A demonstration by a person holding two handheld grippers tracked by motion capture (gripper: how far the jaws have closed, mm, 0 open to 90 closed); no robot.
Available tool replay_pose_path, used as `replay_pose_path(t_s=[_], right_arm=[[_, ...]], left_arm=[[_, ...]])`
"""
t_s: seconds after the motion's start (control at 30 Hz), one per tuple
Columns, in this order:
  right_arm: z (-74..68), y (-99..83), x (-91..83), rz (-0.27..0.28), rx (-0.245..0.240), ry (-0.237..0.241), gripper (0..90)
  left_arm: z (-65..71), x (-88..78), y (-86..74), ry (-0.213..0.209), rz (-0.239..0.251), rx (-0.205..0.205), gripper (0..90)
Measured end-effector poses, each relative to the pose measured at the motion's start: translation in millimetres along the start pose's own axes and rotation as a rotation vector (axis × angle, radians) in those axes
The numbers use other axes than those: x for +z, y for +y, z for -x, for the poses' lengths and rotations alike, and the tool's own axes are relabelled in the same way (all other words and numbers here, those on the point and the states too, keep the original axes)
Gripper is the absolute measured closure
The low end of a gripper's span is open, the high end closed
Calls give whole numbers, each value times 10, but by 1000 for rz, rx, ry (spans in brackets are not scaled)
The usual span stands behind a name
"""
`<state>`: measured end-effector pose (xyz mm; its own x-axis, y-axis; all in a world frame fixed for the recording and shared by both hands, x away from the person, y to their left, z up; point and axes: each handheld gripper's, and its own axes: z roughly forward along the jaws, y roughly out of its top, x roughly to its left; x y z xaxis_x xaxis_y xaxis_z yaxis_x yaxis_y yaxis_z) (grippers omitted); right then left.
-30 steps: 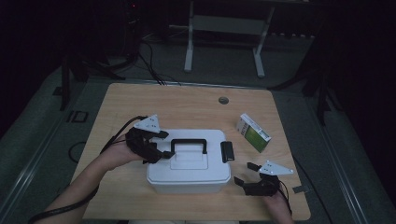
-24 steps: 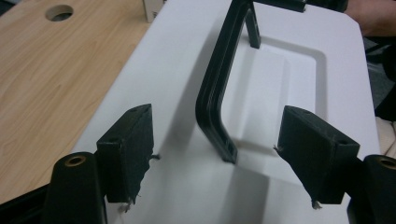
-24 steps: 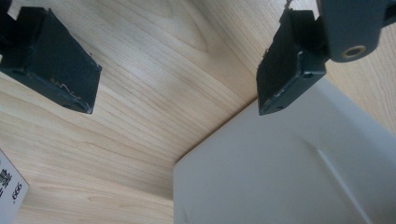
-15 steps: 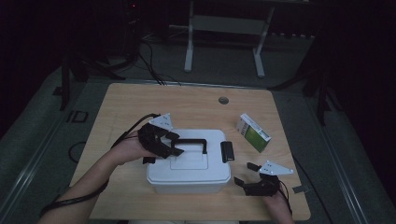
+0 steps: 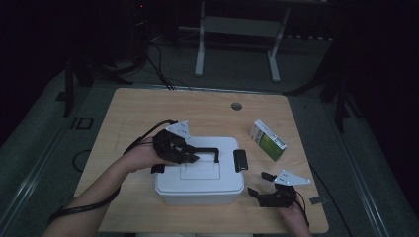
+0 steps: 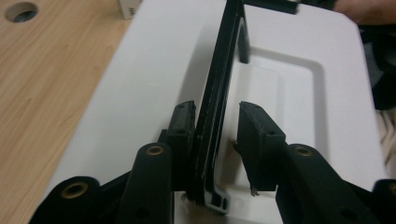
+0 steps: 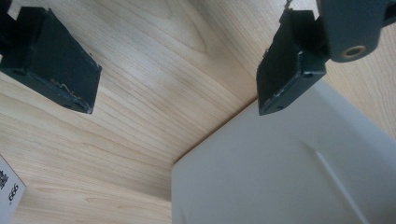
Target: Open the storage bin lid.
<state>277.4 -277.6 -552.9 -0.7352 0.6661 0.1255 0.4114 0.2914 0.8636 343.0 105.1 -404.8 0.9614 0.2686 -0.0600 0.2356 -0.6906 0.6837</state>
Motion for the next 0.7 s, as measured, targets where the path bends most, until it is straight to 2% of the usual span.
replay_pose_path(t_s=[0.1,0.13,0.37,0.47,0.57,0.7], right_arm=[[-1,-2,2,-4,-1,0,134],[-1,-1,3,-4,-1,0,134],[1,-2,3,-7,-2,0,134],[0,-1,3,-5,-1,0,134],[0,-1,2,-6,-1,-2,134],[0,-1,1,-4,0,-1,134]], left_arm=[[24,-9,24,-12,-5,8,672],[26,-14,30,-11,-8,12,700],[61,-76,103,-8,4,26,669],[67,-67,124,-5,-6,32,672],[76,-28,162,-12,-36,36,687],[82,-2,186,-15,-52,45,748]])
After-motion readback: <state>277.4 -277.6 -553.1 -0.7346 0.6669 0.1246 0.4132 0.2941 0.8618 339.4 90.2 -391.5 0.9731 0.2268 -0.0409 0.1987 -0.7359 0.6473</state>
